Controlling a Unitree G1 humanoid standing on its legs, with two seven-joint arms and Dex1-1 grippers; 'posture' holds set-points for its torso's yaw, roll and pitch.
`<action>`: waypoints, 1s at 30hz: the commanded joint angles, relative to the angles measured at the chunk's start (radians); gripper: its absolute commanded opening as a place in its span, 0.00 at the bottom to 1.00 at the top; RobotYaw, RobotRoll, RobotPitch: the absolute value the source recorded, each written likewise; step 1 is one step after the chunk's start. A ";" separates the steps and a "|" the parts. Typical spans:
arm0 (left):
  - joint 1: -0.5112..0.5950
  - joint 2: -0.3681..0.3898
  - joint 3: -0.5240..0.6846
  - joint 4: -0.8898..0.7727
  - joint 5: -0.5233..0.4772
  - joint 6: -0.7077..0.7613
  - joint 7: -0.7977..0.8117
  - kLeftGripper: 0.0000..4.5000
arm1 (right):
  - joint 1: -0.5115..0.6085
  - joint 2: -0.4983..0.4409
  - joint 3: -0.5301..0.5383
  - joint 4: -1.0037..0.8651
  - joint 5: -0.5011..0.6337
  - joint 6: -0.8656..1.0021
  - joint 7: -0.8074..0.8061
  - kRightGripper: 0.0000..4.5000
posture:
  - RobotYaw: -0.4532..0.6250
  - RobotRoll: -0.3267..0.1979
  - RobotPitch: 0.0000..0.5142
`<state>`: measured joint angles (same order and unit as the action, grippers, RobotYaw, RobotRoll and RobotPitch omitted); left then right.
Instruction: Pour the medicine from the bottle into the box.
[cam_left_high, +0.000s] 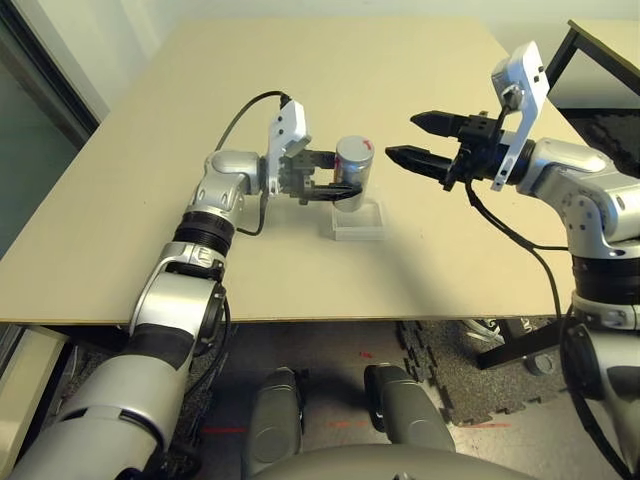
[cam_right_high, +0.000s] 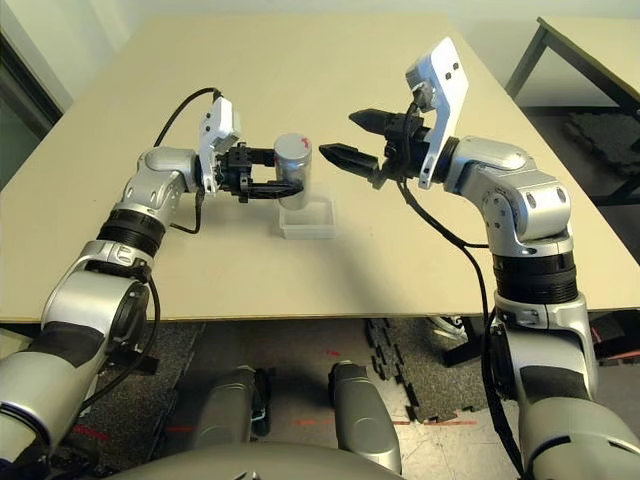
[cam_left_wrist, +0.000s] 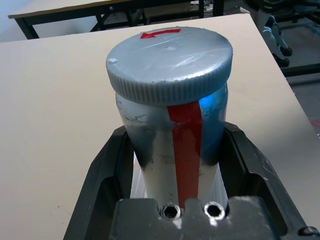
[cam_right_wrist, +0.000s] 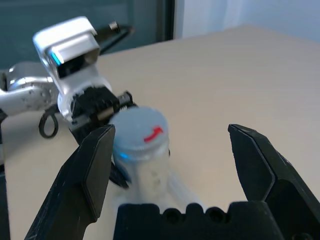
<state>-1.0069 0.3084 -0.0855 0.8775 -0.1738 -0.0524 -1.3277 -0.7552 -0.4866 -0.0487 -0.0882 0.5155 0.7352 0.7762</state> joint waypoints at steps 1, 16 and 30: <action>-0.018 -0.010 0.004 0.025 0.009 -0.014 0.013 0.59 | -0.033 0.056 0.039 0.005 -0.028 -0.001 -0.069 1.00 | 0.25 0.62 0.17; -0.024 -0.026 0.011 0.040 0.008 -0.018 0.033 0.59 | -0.041 0.148 0.117 0.058 -0.124 -0.039 -0.136 1.00 | 0.25 0.62 0.16; -0.027 -0.032 0.011 0.045 0.008 -0.023 0.034 0.59 | -0.018 0.156 0.133 0.047 -0.134 -0.015 -0.138 1.00 | 0.25 0.62 0.15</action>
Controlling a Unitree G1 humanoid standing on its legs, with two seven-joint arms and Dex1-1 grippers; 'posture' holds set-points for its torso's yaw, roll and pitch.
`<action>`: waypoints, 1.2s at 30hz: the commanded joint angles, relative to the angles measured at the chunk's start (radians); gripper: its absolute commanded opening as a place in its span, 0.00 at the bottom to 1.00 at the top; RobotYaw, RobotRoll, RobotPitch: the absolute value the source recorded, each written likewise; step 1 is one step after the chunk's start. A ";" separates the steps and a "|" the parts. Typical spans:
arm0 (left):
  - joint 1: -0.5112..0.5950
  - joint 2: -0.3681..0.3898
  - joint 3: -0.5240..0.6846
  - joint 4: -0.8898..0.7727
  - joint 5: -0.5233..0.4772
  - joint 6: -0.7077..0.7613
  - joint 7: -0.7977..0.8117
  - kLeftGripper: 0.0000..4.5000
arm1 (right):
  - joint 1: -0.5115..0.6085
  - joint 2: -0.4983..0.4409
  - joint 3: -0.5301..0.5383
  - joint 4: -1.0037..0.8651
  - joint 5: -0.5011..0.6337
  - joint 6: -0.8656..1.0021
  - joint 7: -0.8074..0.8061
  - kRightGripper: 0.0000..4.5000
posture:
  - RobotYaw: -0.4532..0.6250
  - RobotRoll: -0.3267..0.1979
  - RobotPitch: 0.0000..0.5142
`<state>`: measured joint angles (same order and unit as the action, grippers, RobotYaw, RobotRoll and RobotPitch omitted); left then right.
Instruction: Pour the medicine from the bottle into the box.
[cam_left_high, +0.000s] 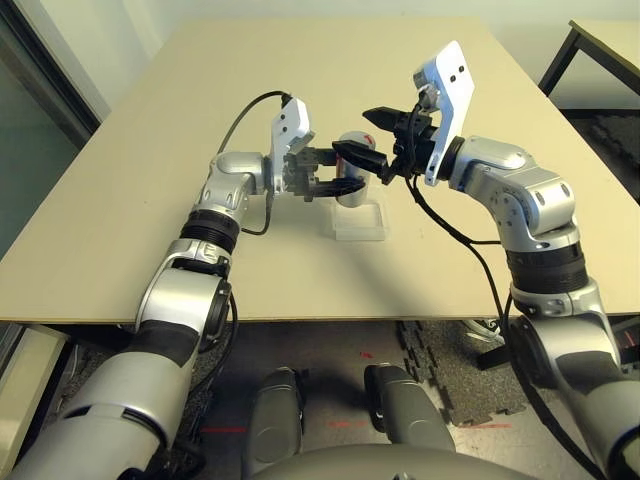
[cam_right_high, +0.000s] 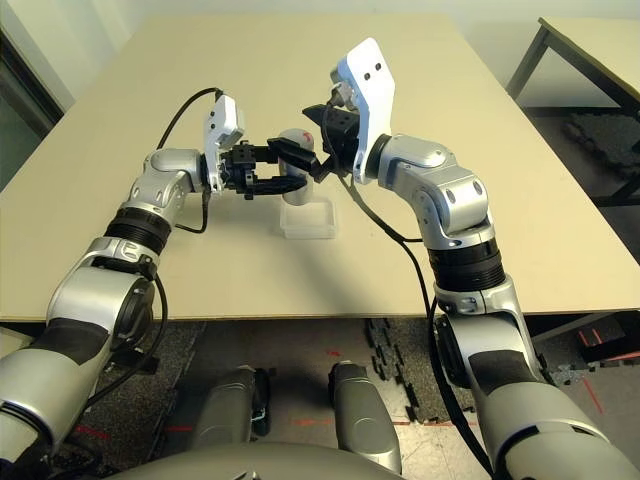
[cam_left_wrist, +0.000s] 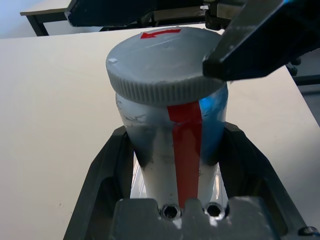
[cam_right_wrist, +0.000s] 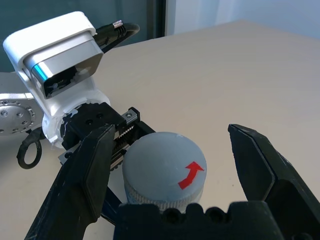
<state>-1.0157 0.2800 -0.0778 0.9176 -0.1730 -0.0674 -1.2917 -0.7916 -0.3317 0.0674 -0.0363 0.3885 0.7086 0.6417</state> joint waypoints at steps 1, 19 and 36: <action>-0.018 -0.004 0.003 0.005 0.007 -0.008 -0.002 0.59 | 0.022 0.001 0.016 -0.005 -0.008 0.012 -0.004 1.00 | 0.25 0.62 0.15; -0.005 -0.004 0.002 -0.011 0.005 -0.005 -0.004 0.59 | 0.056 -0.061 -0.044 -0.015 0.007 0.024 0.002 1.00 | 0.25 0.62 0.14; -0.003 0.007 0.004 -0.006 0.005 -0.006 -0.010 0.59 | 0.136 -0.199 -0.174 -0.065 0.078 0.081 -0.006 1.00 | 0.24 0.62 0.16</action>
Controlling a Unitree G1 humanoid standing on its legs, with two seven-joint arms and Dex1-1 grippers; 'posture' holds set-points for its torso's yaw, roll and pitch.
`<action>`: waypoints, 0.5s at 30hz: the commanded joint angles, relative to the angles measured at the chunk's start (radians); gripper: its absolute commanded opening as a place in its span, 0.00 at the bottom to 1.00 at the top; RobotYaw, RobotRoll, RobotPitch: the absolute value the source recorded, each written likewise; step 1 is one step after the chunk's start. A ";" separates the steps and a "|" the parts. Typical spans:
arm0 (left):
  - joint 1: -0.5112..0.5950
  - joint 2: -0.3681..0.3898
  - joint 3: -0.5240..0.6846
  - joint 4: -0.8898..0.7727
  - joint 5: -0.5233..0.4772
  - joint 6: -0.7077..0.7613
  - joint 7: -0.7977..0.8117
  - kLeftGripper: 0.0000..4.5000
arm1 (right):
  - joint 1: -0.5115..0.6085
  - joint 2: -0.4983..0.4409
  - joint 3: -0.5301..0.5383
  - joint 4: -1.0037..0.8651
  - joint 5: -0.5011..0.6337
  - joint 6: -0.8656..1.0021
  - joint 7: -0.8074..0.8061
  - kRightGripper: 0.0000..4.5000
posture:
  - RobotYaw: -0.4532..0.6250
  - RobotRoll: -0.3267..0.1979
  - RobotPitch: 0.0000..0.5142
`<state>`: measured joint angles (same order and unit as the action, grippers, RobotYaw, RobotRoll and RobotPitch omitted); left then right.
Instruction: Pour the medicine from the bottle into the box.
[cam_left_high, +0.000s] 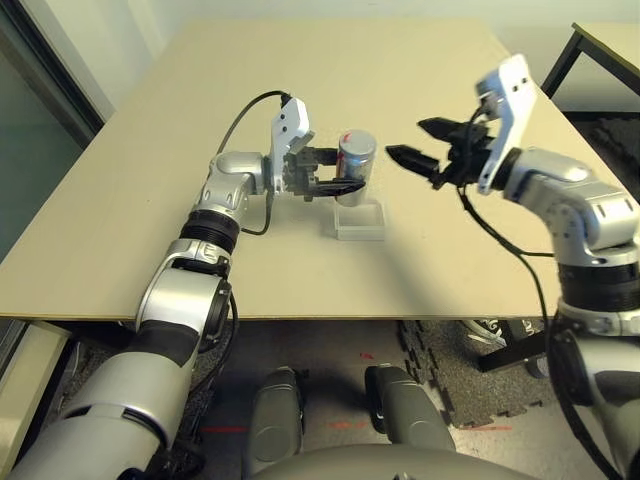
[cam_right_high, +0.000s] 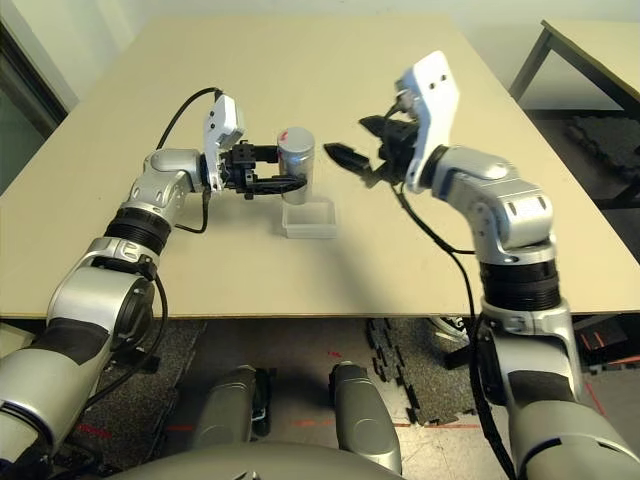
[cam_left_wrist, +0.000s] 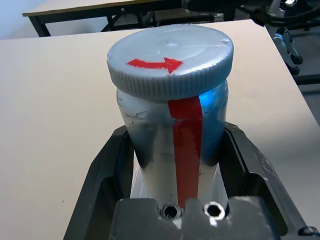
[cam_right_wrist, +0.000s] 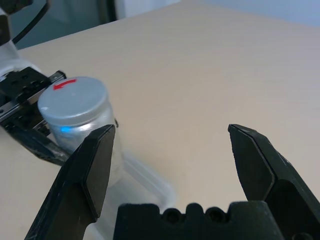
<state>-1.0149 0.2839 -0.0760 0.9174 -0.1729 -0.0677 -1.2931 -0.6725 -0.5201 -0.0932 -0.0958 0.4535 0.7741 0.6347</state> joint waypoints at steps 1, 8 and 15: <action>-0.005 0.003 0.003 -0.005 0.005 -0.005 -0.008 0.59 | 0.020 -0.014 -0.015 -0.007 0.014 0.016 0.002 1.00 | 0.24 0.62 0.16; -0.007 0.007 0.004 -0.002 0.006 -0.005 -0.008 0.59 | 0.006 -0.010 -0.018 -0.036 0.071 0.044 0.027 1.00 | 0.25 0.62 0.16; -0.012 0.007 0.003 0.004 0.007 -0.005 -0.007 0.59 | -0.026 0.004 0.032 -0.084 0.146 0.075 0.090 1.00 | 0.24 0.62 0.17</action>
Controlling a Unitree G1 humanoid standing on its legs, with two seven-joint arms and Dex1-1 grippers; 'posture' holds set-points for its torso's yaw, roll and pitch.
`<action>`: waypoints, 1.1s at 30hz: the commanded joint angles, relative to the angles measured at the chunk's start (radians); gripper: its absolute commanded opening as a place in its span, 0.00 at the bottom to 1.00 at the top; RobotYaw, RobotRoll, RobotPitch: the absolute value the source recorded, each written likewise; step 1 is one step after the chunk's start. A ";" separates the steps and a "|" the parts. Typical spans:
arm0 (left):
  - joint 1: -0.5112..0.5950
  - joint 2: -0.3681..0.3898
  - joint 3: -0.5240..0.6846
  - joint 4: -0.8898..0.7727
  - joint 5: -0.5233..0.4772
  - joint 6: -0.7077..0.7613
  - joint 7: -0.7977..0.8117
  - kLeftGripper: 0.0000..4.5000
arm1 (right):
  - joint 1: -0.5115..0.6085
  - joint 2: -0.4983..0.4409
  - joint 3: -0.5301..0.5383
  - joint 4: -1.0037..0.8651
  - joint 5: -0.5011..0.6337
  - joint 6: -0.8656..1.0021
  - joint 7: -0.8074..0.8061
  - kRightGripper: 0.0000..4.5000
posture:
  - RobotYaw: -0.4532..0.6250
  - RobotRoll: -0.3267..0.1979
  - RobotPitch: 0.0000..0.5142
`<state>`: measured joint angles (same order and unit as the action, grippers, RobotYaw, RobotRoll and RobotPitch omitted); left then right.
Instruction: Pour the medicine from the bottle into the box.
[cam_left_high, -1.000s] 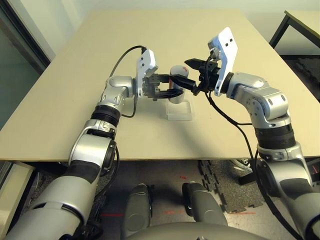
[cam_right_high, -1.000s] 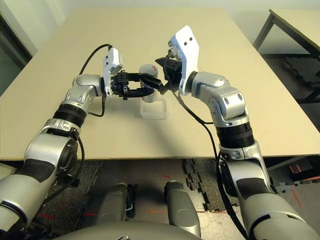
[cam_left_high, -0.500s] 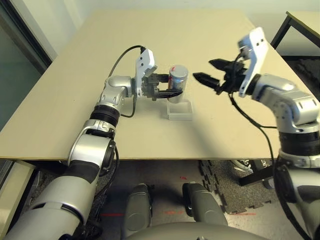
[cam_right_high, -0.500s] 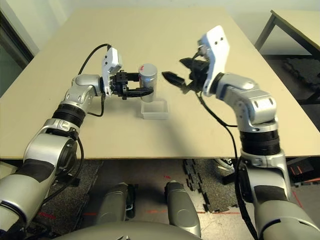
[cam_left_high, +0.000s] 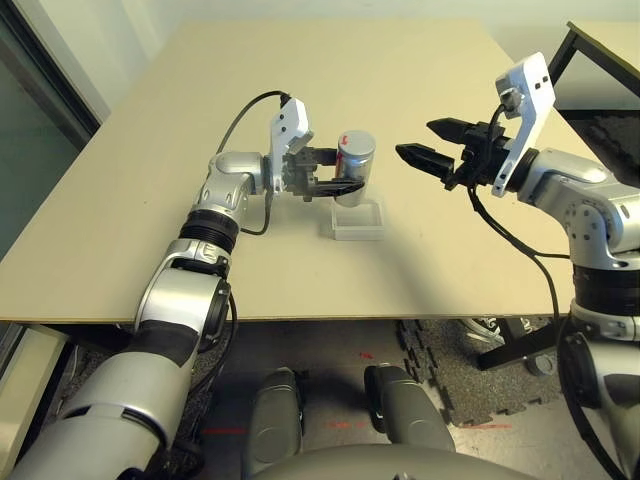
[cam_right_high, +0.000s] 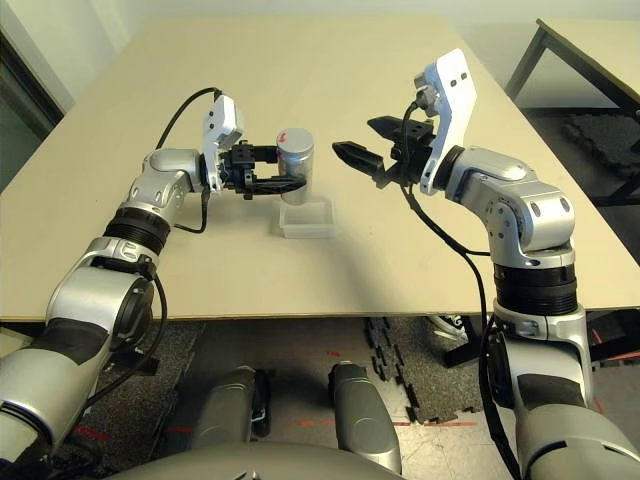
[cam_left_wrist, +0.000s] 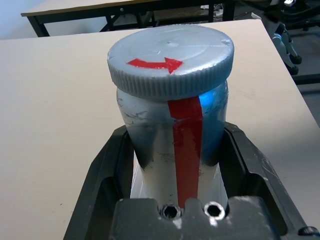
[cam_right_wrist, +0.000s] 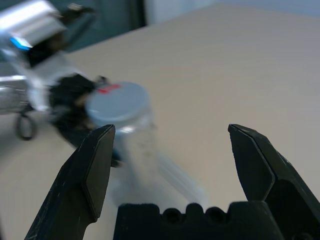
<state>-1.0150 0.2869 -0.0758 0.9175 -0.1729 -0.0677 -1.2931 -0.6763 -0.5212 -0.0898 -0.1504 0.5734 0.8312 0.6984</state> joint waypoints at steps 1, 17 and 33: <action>-0.013 0.003 0.003 0.005 0.008 -0.005 -0.007 0.59 | -0.029 0.011 0.037 -0.029 0.026 0.018 0.027 1.00 | 0.24 0.62 0.17; -0.007 -0.009 0.002 -0.006 0.005 0.003 -0.004 0.59 | -0.141 0.097 0.196 0.142 -0.121 -0.124 0.056 1.00 | 0.25 0.62 0.17; 0.000 -0.014 0.001 -0.014 0.004 0.007 -0.002 0.59 | -0.144 0.148 0.184 0.180 -0.159 -0.125 0.049 0.57 | 0.25 0.62 0.17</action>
<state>-1.0150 0.2764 -0.0758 0.9142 -0.1733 -0.0628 -1.2927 -0.8132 -0.3800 0.1028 0.0401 0.4066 0.6915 0.7521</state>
